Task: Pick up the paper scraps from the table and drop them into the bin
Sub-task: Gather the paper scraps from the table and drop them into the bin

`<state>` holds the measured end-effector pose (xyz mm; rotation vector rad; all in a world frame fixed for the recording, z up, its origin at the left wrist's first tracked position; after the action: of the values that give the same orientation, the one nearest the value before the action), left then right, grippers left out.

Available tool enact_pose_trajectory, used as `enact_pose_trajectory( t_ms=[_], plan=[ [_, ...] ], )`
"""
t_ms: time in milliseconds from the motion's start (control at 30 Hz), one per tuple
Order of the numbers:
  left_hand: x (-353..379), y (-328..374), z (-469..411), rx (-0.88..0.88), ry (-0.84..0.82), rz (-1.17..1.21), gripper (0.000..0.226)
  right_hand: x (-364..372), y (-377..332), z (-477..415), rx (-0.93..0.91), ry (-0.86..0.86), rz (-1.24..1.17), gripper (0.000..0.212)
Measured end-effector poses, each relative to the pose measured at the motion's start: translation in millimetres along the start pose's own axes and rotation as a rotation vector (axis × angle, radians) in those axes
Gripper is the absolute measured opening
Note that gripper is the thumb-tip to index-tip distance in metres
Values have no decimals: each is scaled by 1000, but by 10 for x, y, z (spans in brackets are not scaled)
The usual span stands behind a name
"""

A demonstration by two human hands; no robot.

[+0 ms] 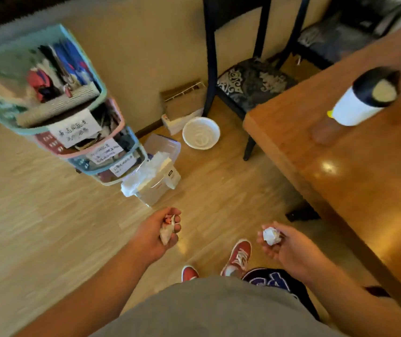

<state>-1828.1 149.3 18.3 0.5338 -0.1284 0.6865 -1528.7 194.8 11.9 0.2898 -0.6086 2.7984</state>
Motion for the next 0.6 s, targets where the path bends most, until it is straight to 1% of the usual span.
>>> enact_pose_trajectory(
  t_ms=[167,267,333,433,600],
  plan=[
    [1268,351,-497,-43,-132,-144,25,-627,-387,16,-35,124,-181,25],
    [1922,435,-738,-64,-182,-181,25,-938,-638,-72,-42,139,-239,22],
    [2236,471,-862,-77,-194,-206,26,-1093,-843,-152,-43,146,-246,21],
    [2516,567,-1013,-72,-186,-218,26,-1179,-1234,-287,-62,122,-241,20],
    [2608,724,-1173,-94,-121,-181,25,-998,-1943,-494,-92,49,-190,25]
  ],
)
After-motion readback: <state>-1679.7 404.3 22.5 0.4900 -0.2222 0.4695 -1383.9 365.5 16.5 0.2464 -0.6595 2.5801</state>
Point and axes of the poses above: each hand's wrist, its own z-axis away from the middle knuckle, its own x-axis out of the palm, y = z × x, the point moved 10 cm from there along -z, towards the middle knuckle, and after that the axes turned 2 degrees about -z, right-handed, at the moved point
